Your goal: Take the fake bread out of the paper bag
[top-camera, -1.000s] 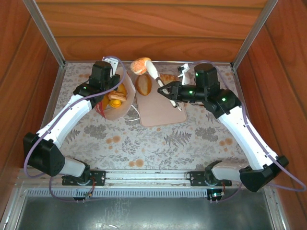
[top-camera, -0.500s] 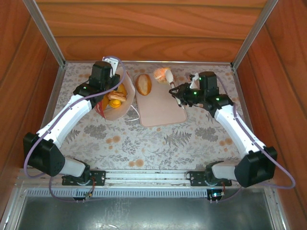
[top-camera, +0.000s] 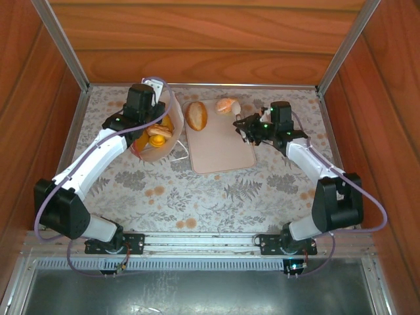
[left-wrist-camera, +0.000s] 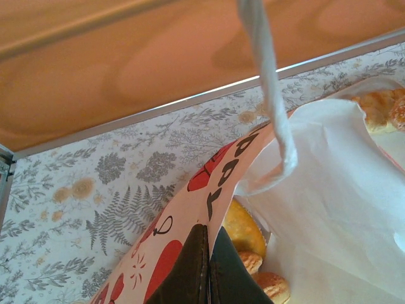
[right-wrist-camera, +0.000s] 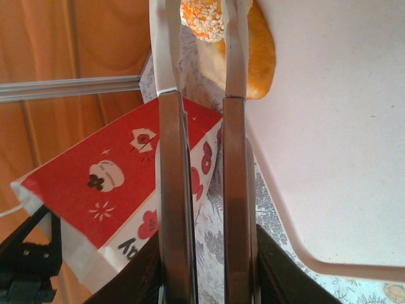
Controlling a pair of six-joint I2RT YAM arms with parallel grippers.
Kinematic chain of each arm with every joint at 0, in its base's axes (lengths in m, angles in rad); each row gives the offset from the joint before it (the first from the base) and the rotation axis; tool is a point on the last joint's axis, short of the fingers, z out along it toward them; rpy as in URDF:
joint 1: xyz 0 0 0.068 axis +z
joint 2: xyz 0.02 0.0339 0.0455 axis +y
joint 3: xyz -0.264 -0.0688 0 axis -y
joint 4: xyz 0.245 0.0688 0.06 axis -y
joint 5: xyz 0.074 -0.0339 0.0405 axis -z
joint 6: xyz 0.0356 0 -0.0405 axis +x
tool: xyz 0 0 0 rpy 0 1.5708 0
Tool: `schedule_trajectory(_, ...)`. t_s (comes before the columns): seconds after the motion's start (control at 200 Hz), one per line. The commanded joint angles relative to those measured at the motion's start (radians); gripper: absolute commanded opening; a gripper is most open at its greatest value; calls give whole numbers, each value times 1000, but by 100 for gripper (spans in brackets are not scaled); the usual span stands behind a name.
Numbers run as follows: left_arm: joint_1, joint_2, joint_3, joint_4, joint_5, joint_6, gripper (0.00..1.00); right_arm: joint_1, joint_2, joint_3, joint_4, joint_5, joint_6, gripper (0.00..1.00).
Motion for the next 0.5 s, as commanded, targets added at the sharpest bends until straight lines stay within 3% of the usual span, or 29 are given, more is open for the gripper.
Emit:
schedule_trajectory(0.0, 3, 13, 25, 21, 11, -12, 0, -4, 32, 2, 123, -79, 41, 29)
schedule_trajectory(0.495, -1, 12, 31, 21, 14, -10, 0, -2, 160, -7, 190, -133, 77, 32)
